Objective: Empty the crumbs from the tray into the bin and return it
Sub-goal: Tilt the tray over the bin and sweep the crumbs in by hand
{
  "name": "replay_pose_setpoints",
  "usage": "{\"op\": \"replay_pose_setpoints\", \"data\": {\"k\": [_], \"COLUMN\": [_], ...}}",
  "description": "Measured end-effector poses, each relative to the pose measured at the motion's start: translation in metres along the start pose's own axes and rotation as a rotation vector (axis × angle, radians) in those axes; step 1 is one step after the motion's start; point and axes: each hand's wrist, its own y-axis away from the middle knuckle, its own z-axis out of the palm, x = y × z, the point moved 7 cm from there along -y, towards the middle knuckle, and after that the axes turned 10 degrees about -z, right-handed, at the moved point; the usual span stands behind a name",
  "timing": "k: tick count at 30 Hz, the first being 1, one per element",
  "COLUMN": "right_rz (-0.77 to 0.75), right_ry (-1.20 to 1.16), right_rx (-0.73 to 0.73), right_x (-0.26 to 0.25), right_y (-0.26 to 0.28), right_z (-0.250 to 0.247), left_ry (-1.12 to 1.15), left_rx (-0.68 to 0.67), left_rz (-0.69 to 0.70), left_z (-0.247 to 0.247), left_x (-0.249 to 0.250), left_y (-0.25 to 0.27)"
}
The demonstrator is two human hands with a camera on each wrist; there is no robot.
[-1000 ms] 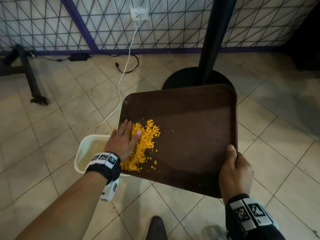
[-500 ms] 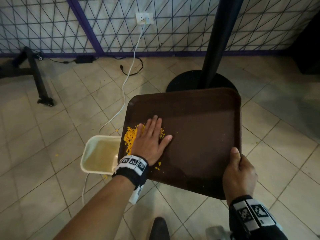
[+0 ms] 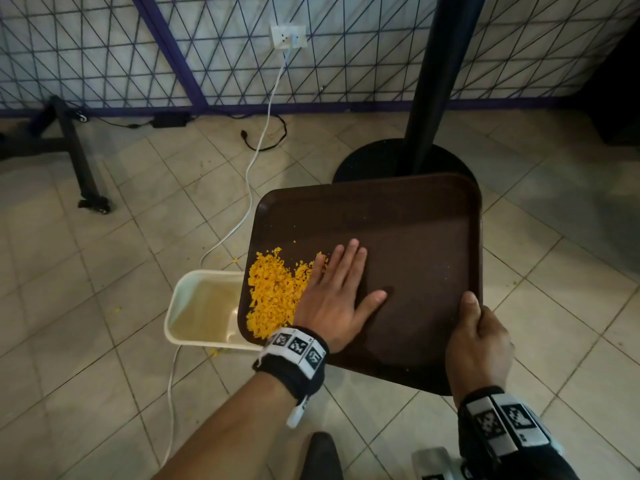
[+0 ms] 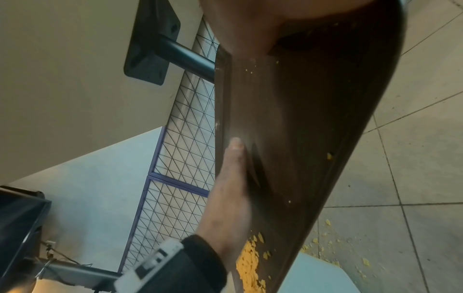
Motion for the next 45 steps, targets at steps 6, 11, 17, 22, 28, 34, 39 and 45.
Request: {"op": "replay_pose_setpoints", "data": {"k": [6,11,17,22,28,34,39,45], "right_rz": [-0.001,-0.006,0.012,0.013,0.010,0.022,0.027,0.021], "right_ry": [0.001,-0.004,-0.013,-0.016,-0.001,0.006,0.001,-0.005], "right_rx": [0.000,-0.001,-0.008,-0.019,-0.010,-0.012,-0.024,-0.018], "right_x": [0.003,0.002,0.001,-0.001,0.002,0.001,-0.003,-0.002], "right_y": [-0.003,-0.002,-0.001,-0.001,-0.002,-0.001,0.001,0.000], "right_z": [-0.001,-0.002,0.001,-0.002,0.000,0.000,0.000,-0.001], "left_ry": [-0.103,-0.135,0.004,-0.067,-0.132,-0.048,-0.027,-0.082], "left_rx": [-0.059,-0.104,0.027,-0.012,-0.091,-0.062,-0.039,-0.100], "left_rz": [-0.157,-0.240,-0.077,-0.017,-0.226,-0.194,0.030,-0.134], "left_z": [0.028,0.031,0.005,0.028,0.049,0.028,0.041,0.066], "left_x": [-0.064,-0.118,-0.035,-0.007,-0.105,-0.084,-0.008,-0.089], "left_y": [0.016,0.032,0.023,0.030,0.049,0.046,0.061,0.073]}}
